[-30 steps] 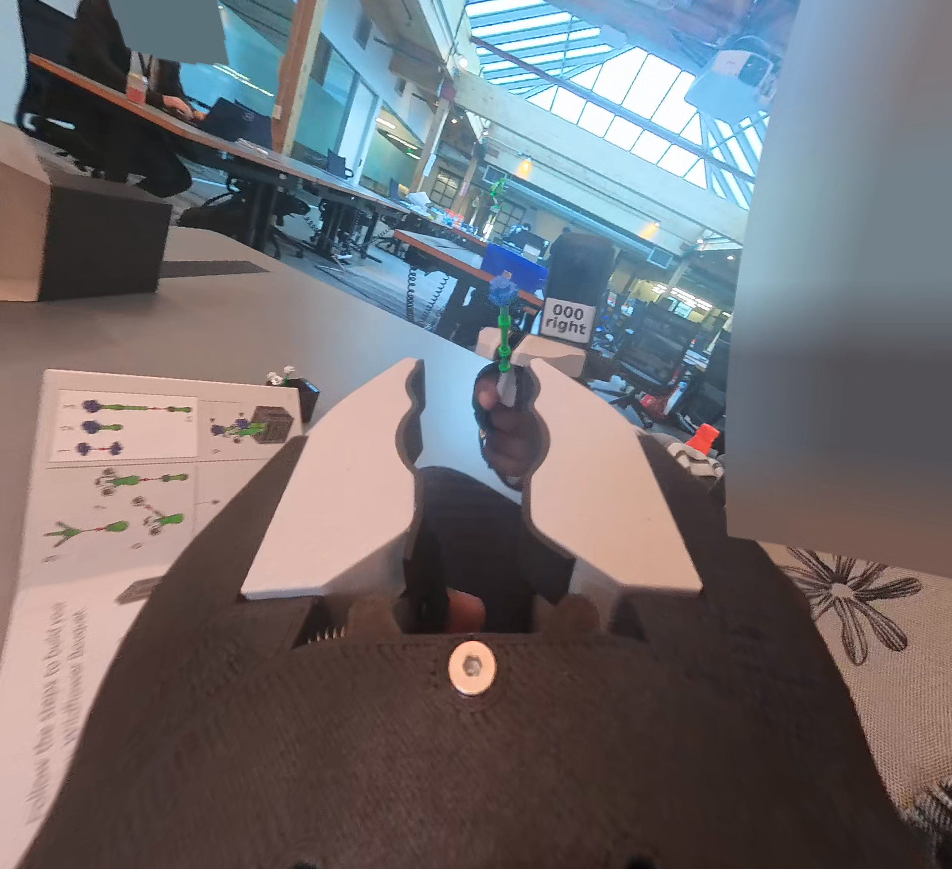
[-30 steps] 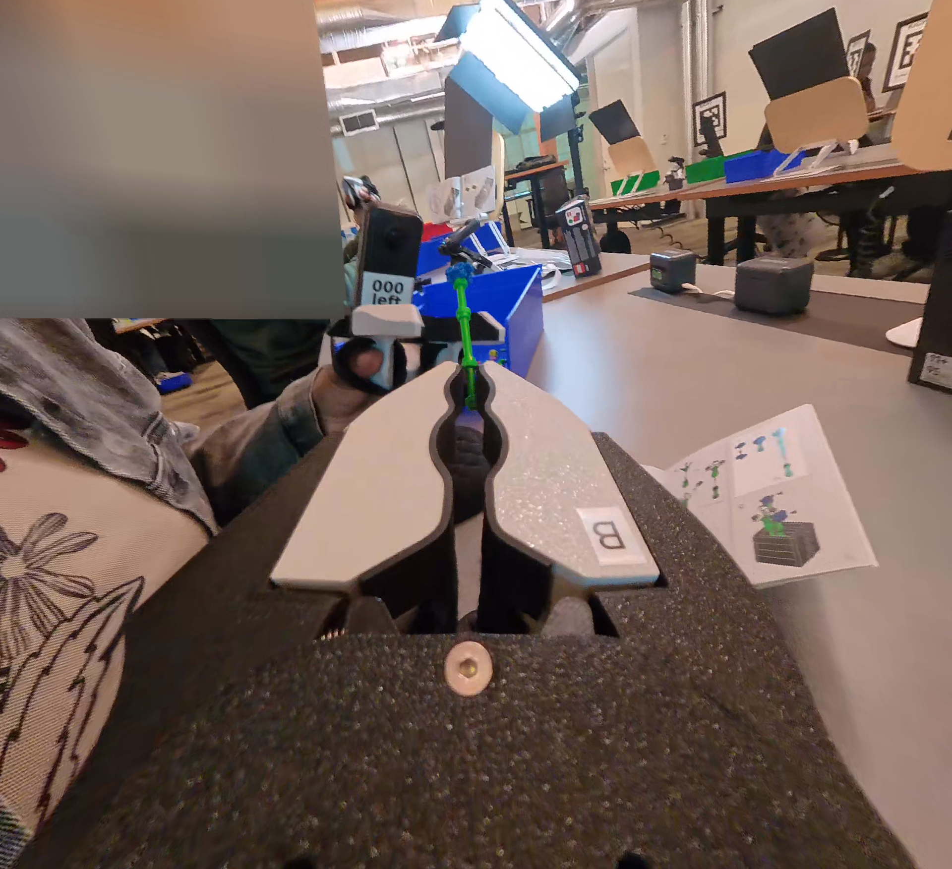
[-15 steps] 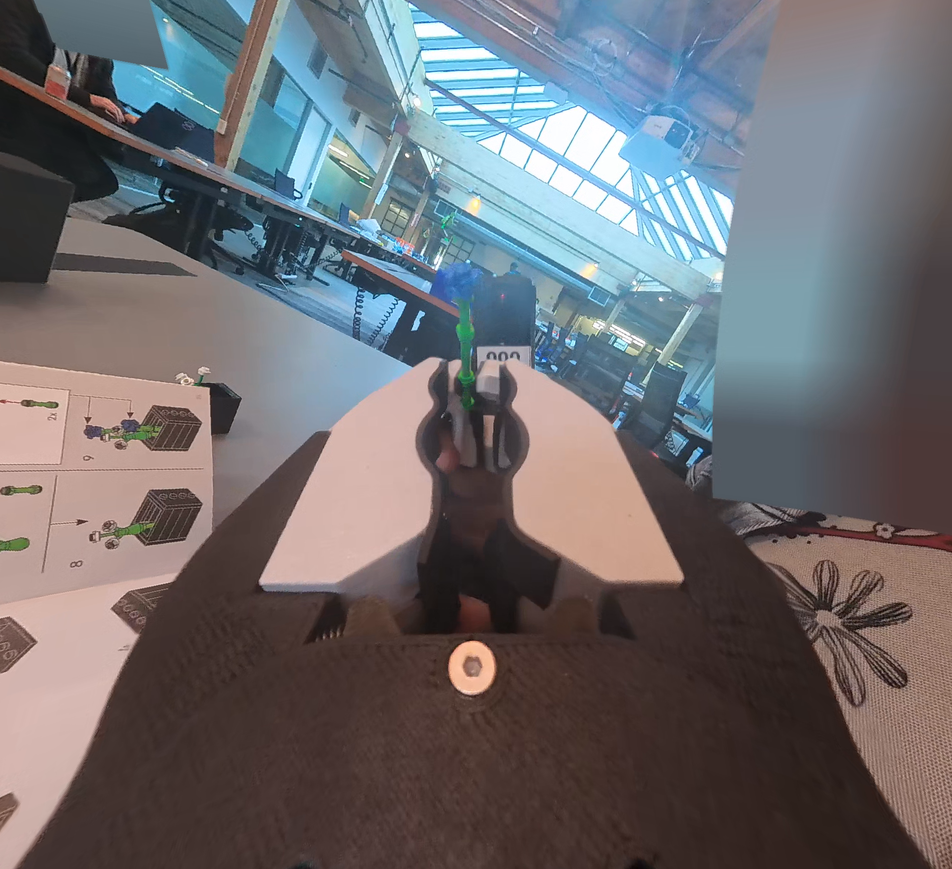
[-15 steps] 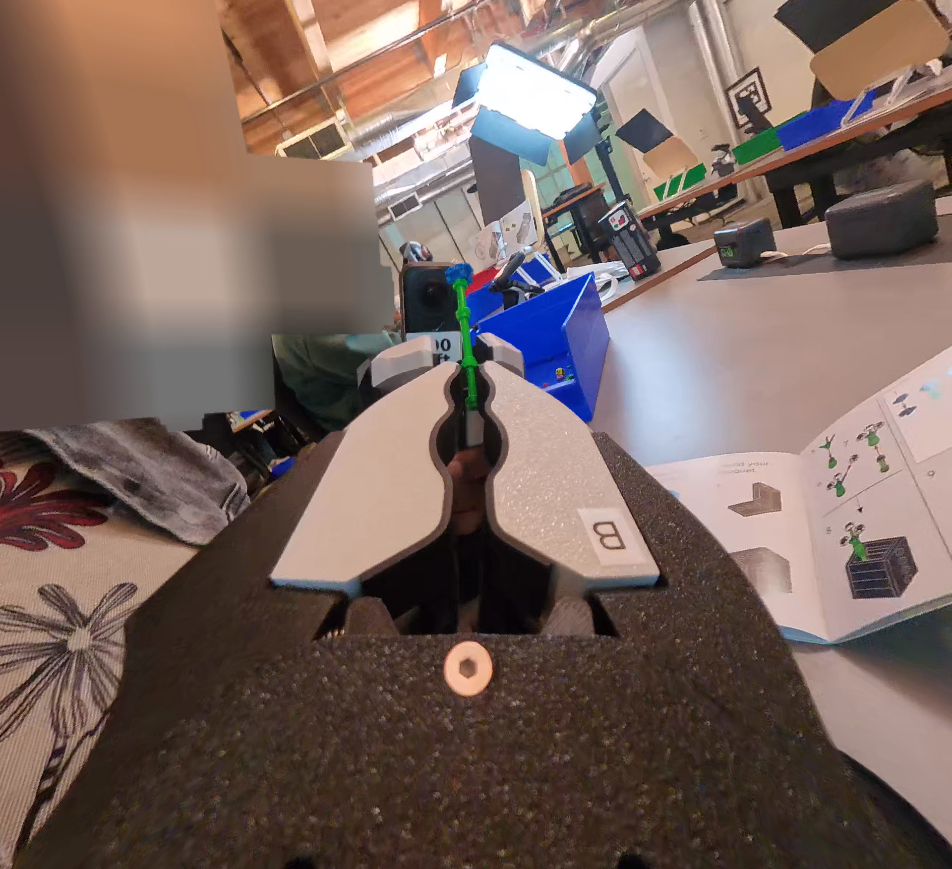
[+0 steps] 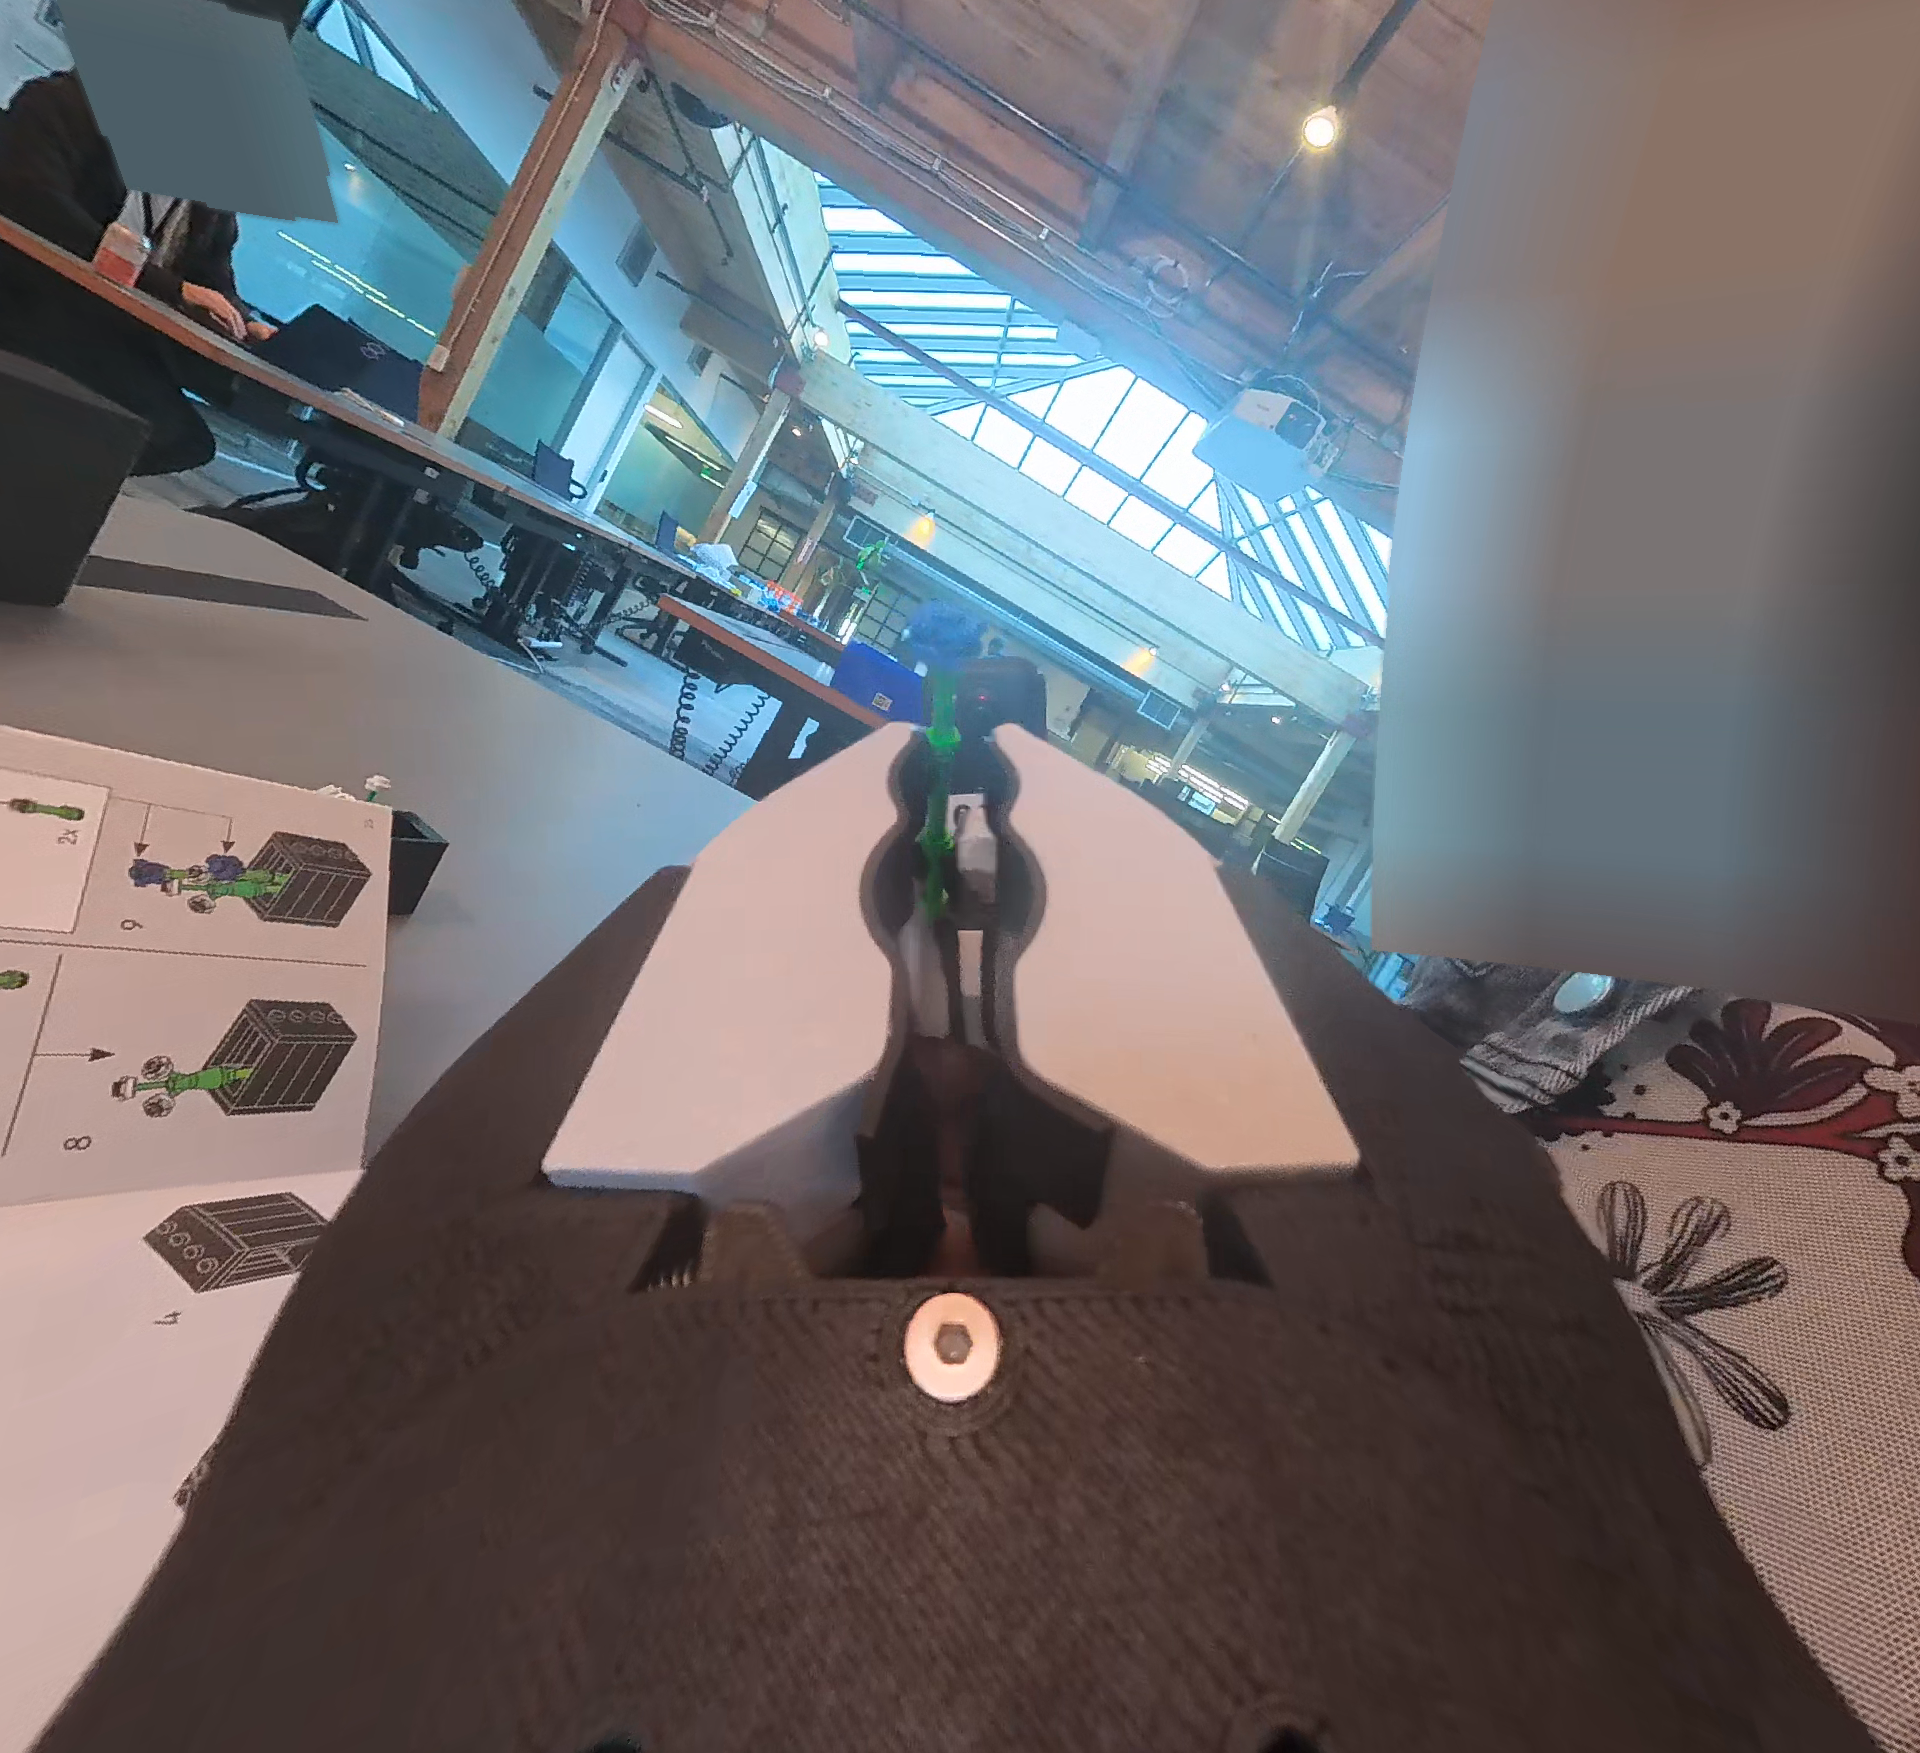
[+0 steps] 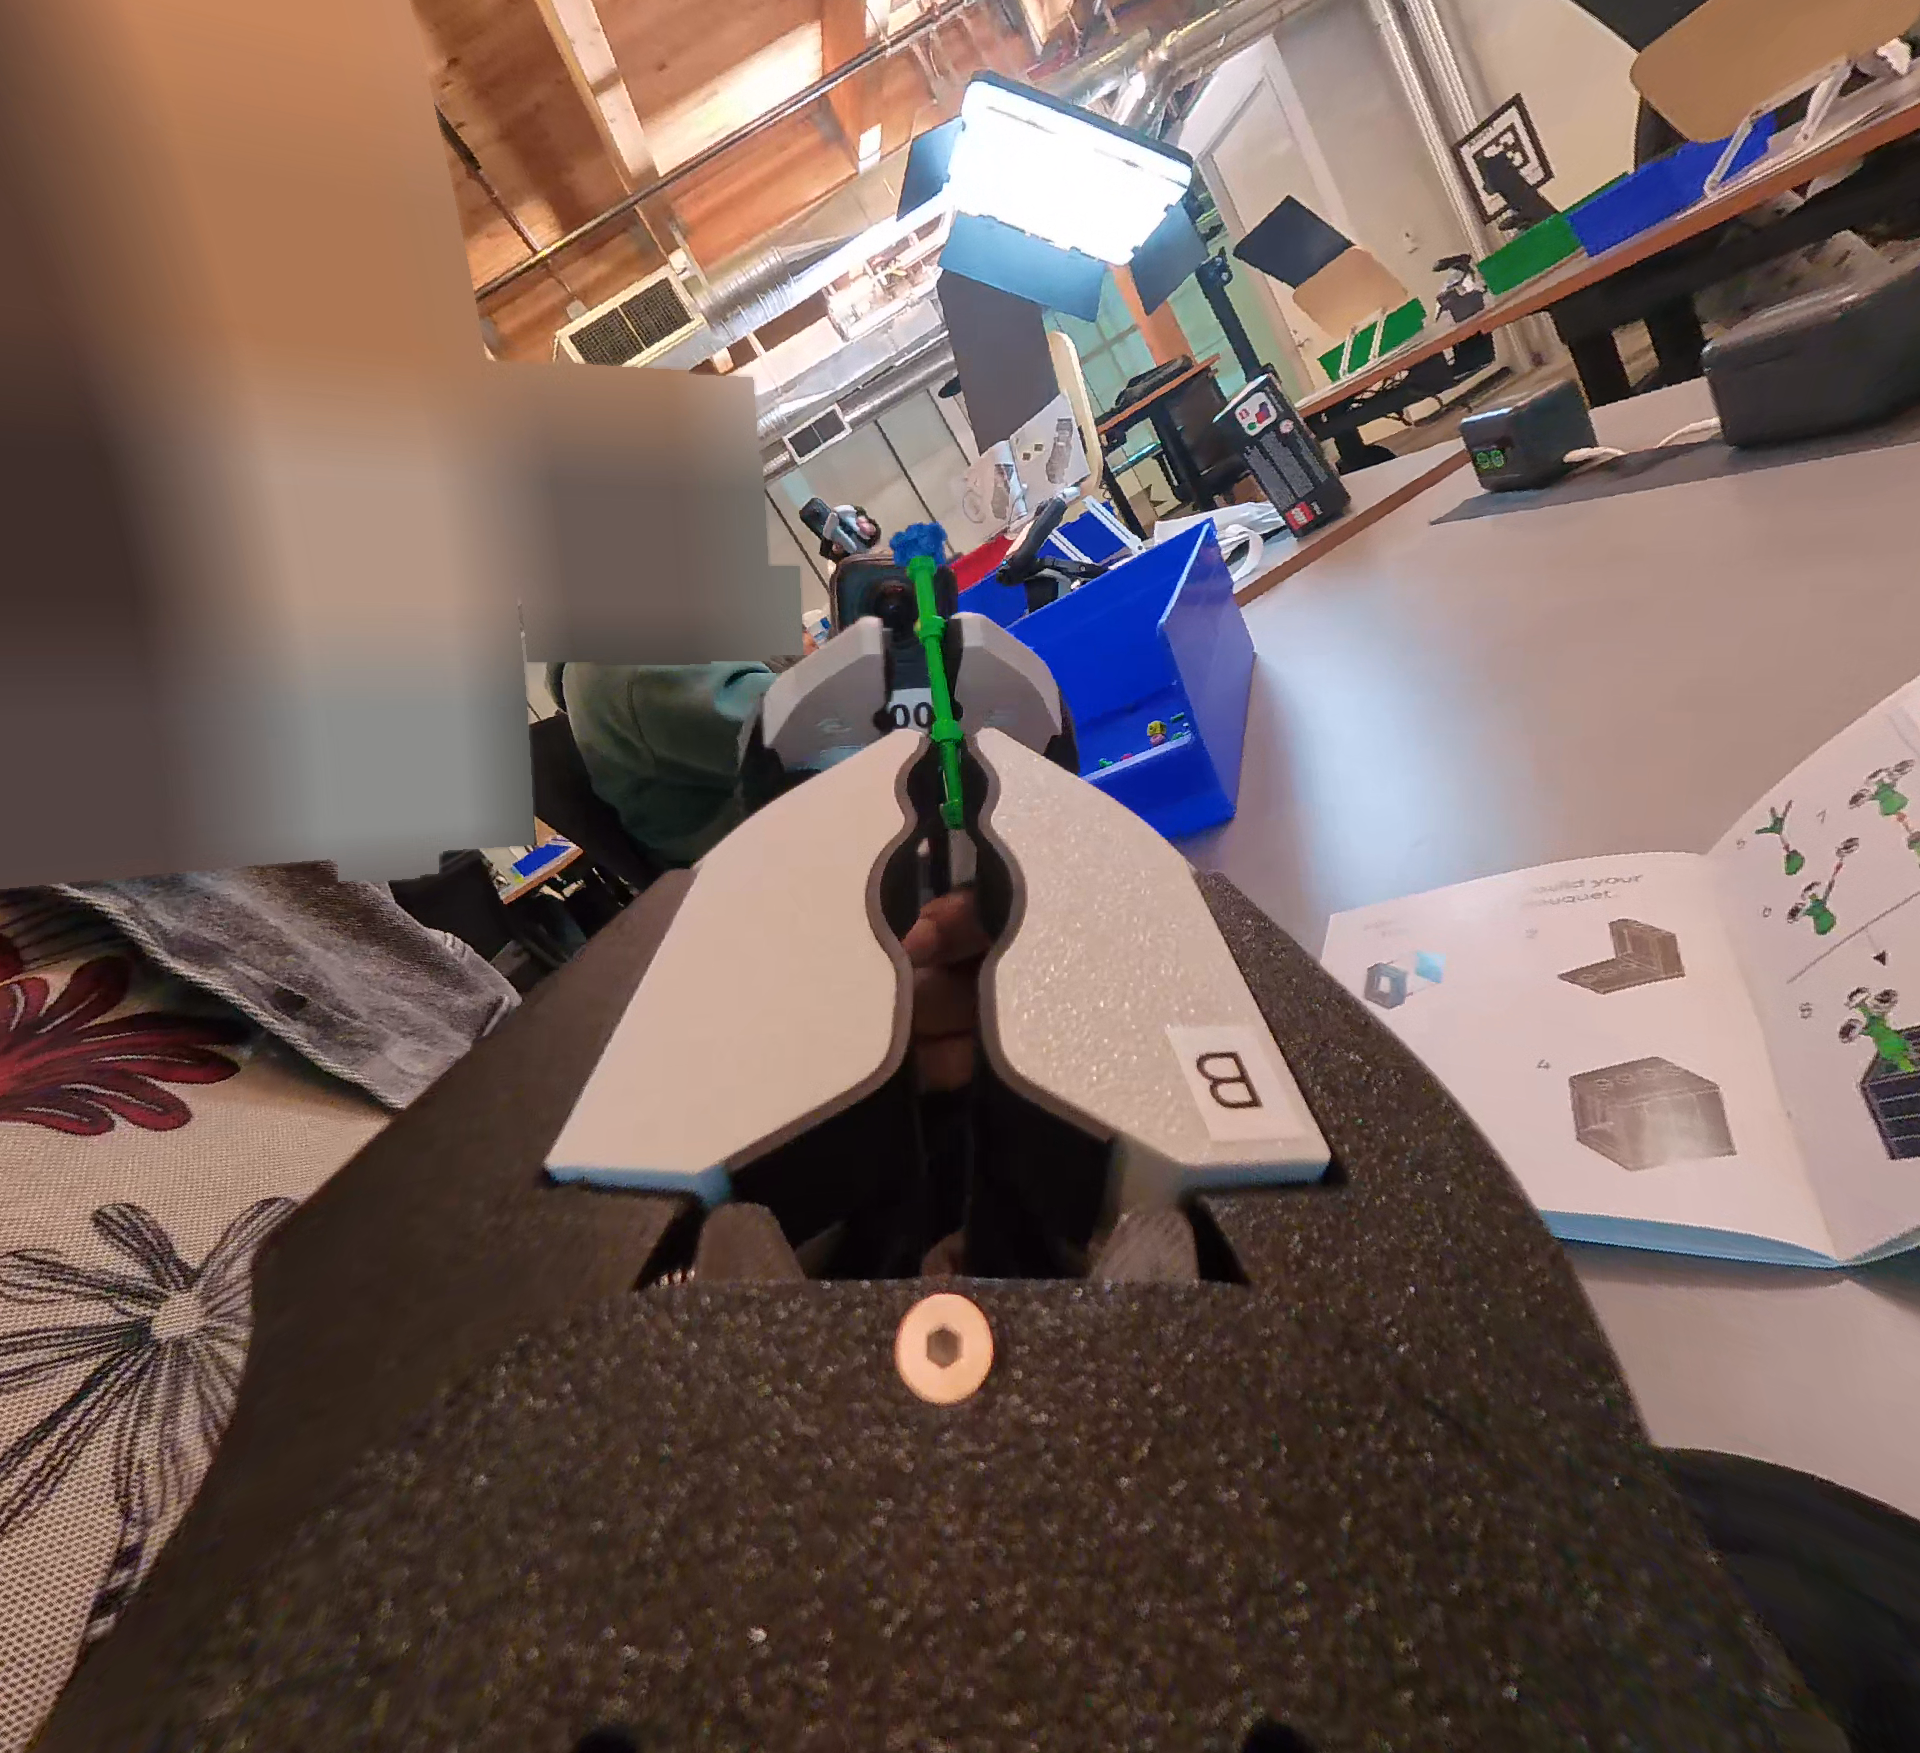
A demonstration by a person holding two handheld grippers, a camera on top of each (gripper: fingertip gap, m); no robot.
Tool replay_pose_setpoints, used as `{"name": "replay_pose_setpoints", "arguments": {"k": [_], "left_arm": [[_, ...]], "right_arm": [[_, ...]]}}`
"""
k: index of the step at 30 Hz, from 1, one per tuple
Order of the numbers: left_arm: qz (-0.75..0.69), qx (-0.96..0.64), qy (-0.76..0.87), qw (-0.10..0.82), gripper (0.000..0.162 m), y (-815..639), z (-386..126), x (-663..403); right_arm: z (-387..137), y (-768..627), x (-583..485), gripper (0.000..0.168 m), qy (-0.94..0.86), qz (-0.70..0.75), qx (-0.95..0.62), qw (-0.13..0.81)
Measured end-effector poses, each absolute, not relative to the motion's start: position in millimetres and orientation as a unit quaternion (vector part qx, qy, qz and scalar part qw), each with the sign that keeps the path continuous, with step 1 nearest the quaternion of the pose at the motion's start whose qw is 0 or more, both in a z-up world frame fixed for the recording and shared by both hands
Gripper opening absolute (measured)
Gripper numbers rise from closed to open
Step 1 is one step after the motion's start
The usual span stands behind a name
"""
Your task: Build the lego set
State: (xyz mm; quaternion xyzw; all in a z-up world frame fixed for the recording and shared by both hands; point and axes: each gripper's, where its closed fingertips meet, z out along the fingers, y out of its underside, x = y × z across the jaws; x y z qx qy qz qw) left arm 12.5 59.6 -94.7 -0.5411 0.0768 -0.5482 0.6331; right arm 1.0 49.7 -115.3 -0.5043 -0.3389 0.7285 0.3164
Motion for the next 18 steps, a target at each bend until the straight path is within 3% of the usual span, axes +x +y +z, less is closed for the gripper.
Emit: {"name": "replay_pose_setpoints", "arguments": {"k": [7, 11, 18], "left_arm": [[-0.547, -0.552, 0.089, 0.623, 0.005, 58, -98, 10], [-0.506, -0.587, 0.111, 0.622, 0.006, 58, -103, 4], [-0.325, -0.724, 0.209, 0.571, 0.006, 65, -147, 7]], "right_arm": [[-120, 46, -2, 0.006, -0.35, 0.725, -0.513, 0.299], [-127, 46, 2, 0.025, -0.397, 0.7, -0.519, 0.288], [-114, 61, 5, 0.019, -0.453, 0.626, -0.525, 0.357]]}}
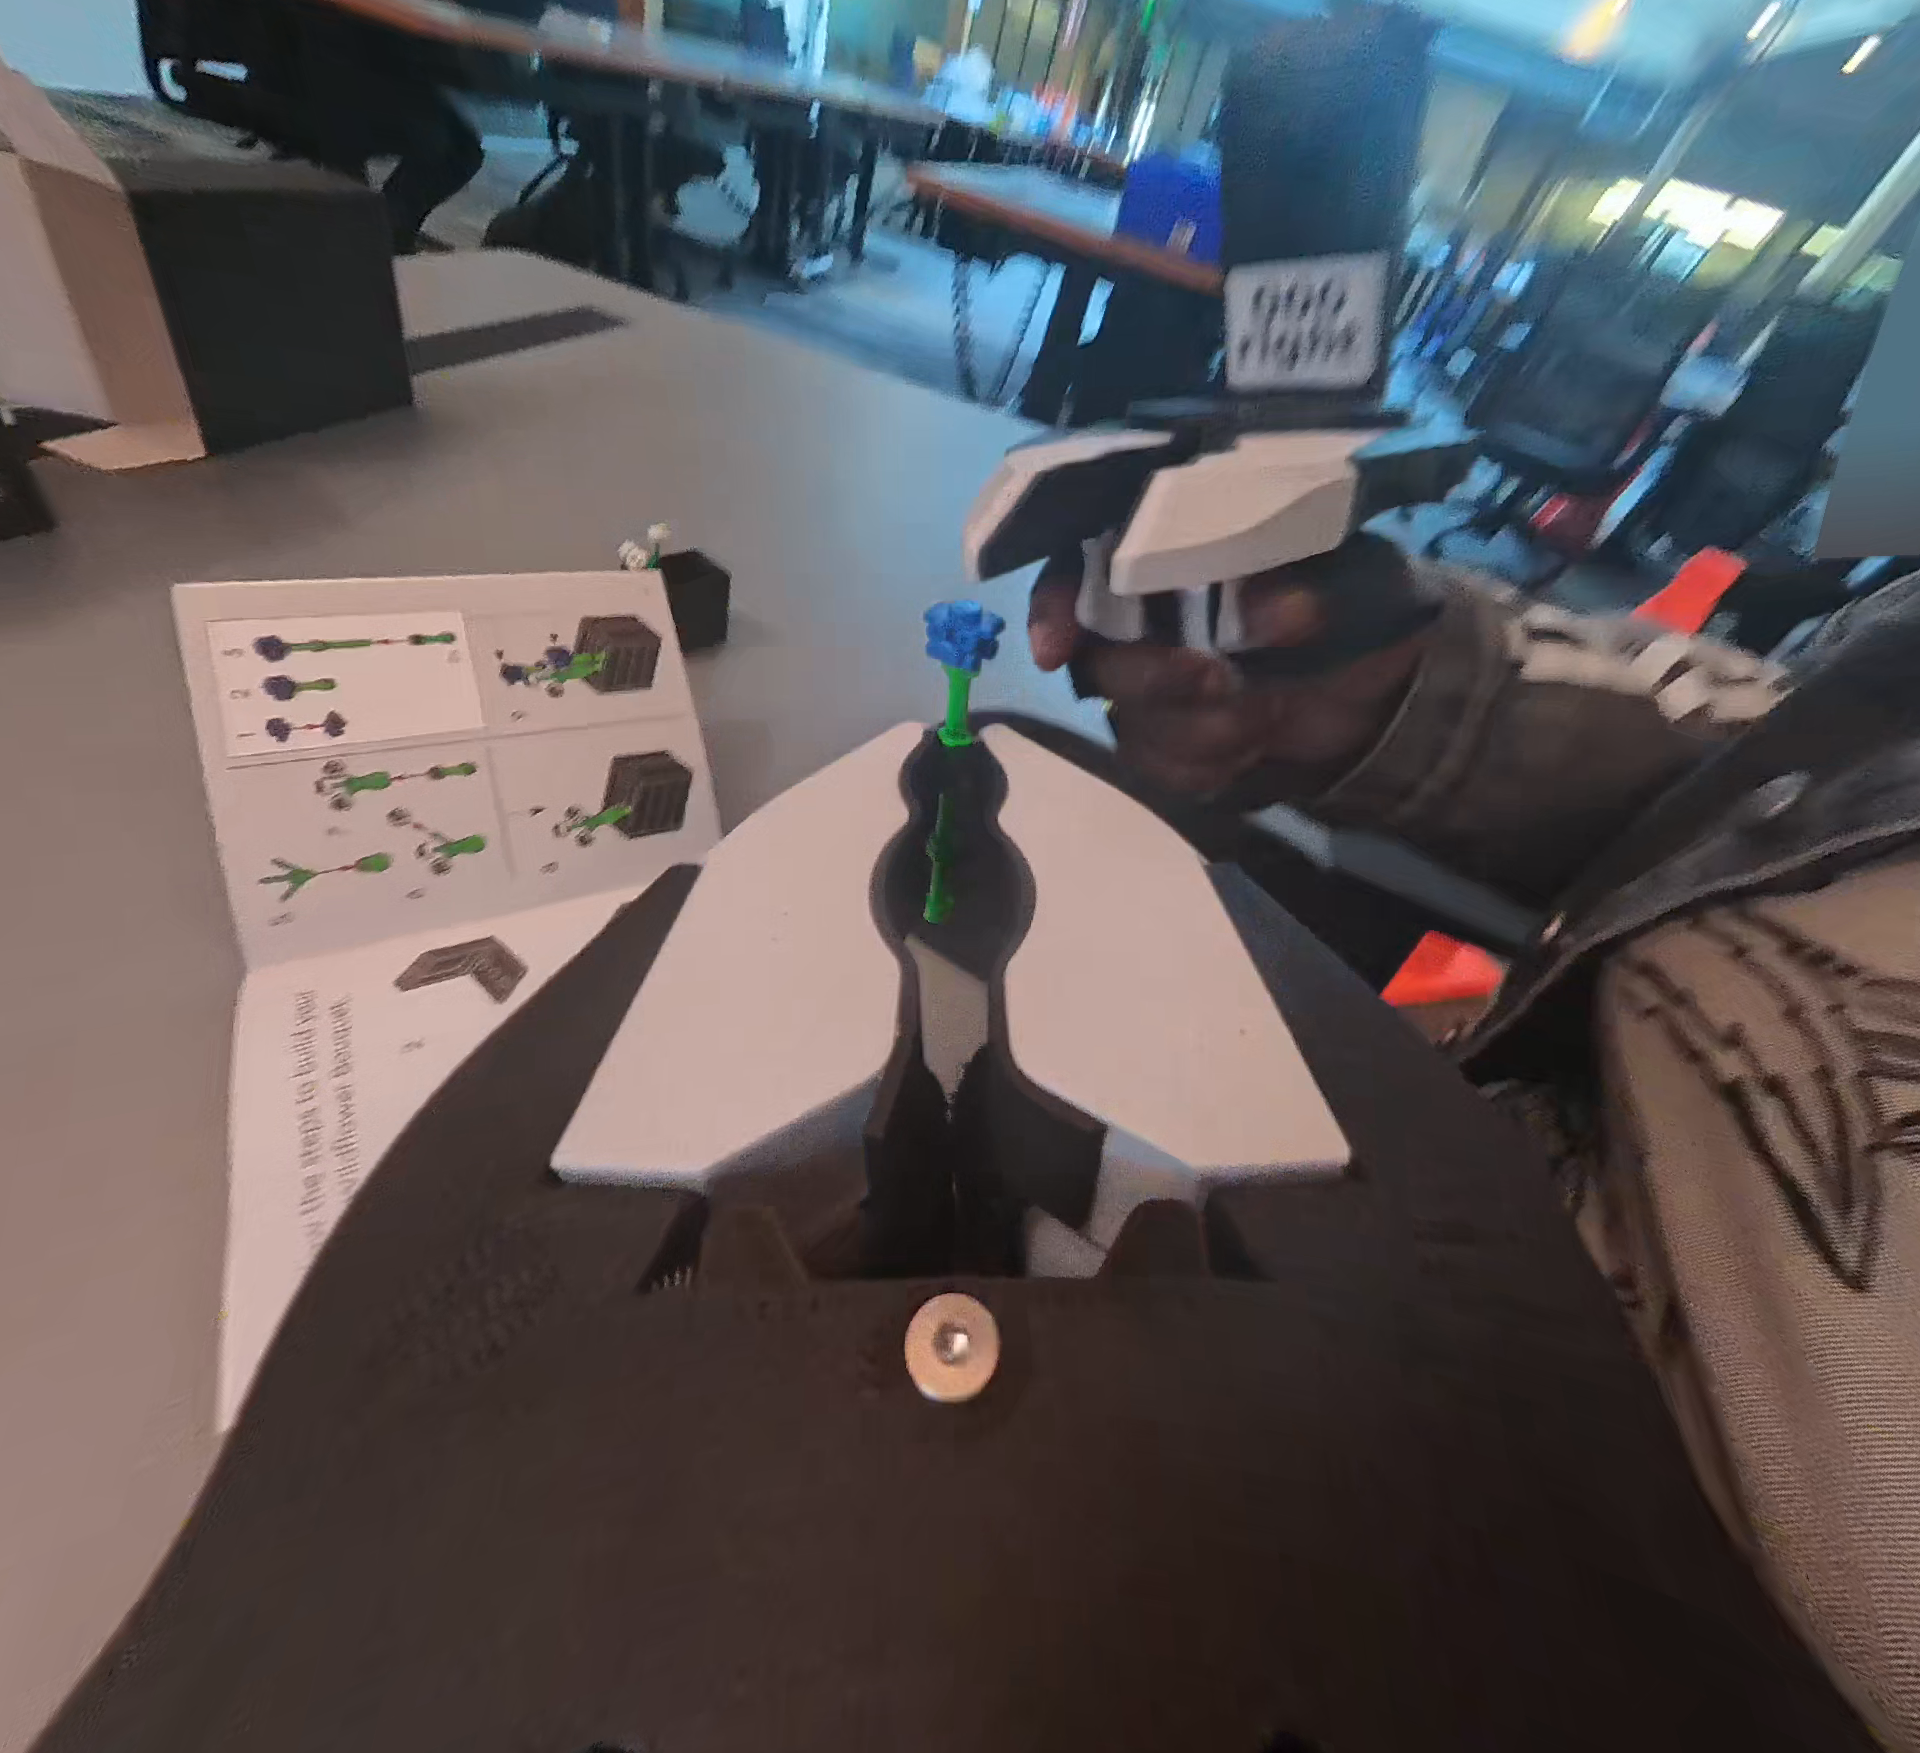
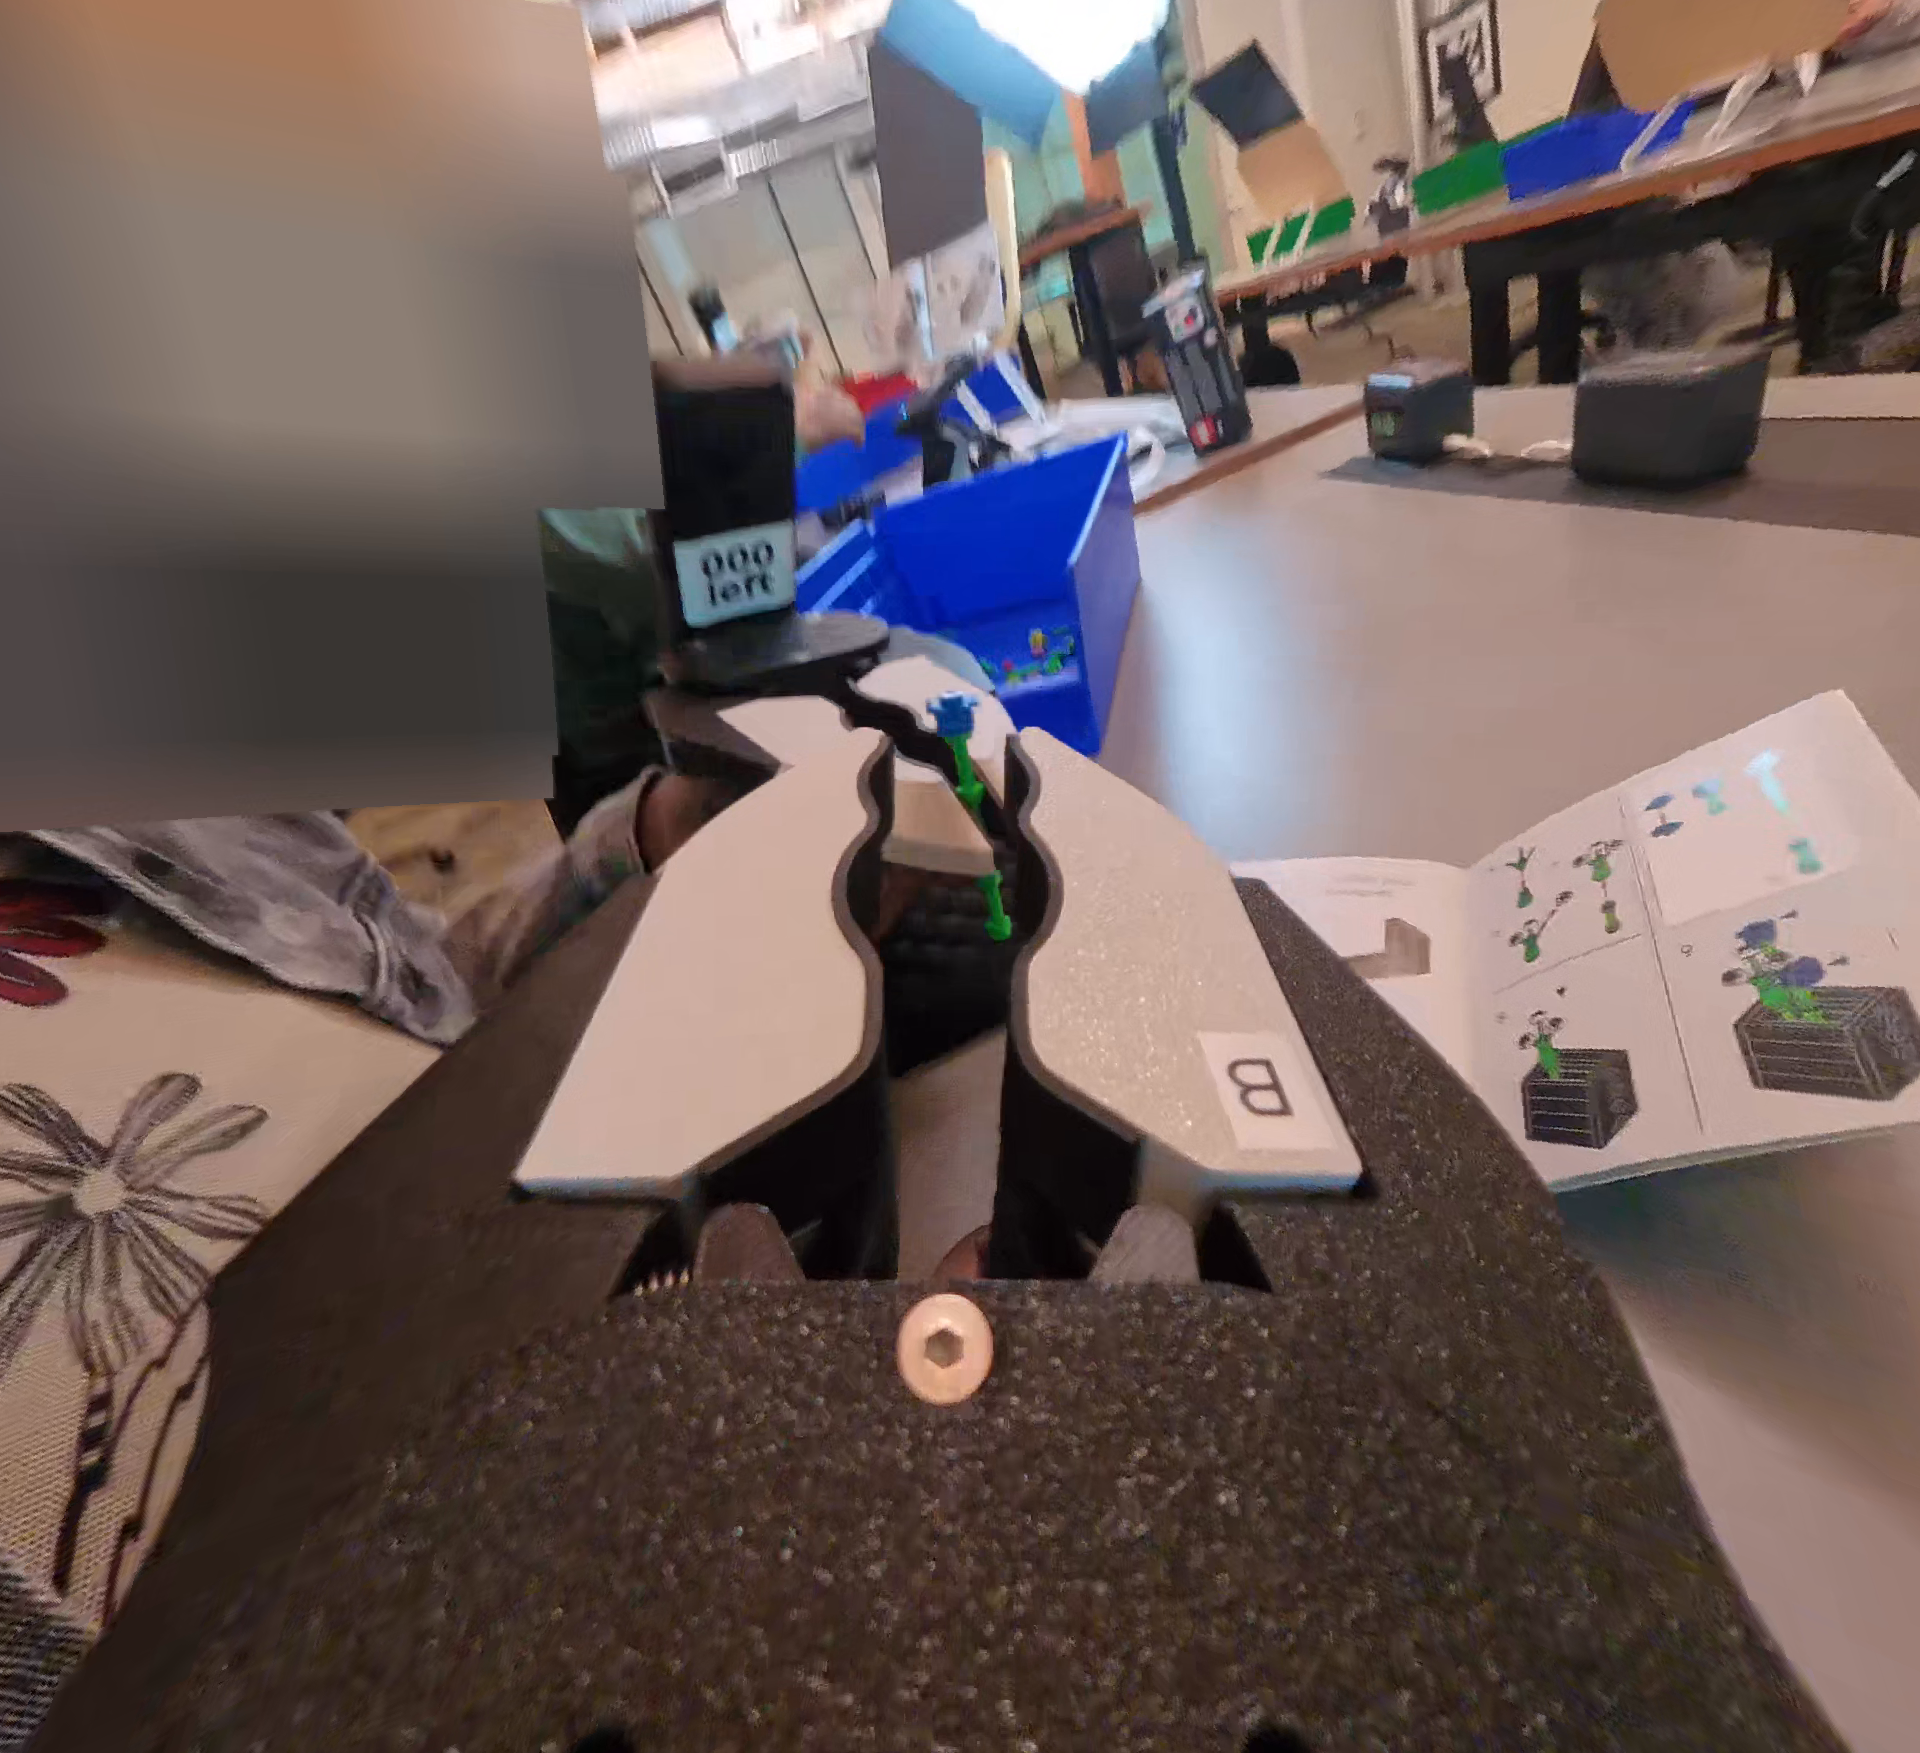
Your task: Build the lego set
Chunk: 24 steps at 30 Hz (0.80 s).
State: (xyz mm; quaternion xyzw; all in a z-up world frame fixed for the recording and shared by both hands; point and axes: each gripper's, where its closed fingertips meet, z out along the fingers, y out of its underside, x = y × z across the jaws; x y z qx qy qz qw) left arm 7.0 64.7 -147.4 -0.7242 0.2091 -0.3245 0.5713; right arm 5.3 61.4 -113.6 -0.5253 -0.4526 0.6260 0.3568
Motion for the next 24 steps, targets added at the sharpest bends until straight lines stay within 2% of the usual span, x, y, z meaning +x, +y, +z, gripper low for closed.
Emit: {"name": "replay_pose_setpoints", "arguments": {"k": [4, 10, 13, 24], "left_arm": [[-0.293, -0.742, 0.242, 0.552, 0.006, 69, -156, 15], [-0.301, -0.745, 0.244, 0.544, 0.005, 72, -159, 22], [-0.296, -0.745, 0.245, 0.545, 0.006, 76, -157, 24], [-0.295, -0.738, 0.219, 0.567, 0.03, 79, -158, 6]], "right_arm": [[-135, 54, -7, 0.018, -0.522, 0.556, -0.54, 0.357], [-135, 61, -6, 0.008, -0.469, 0.598, -0.543, 0.357], [-134, 67, -1, 0.008, -0.463, 0.596, -0.545, 0.365], [-112, 148, 45, 0.008, -0.369, 0.582, -0.565, 0.455]]}}
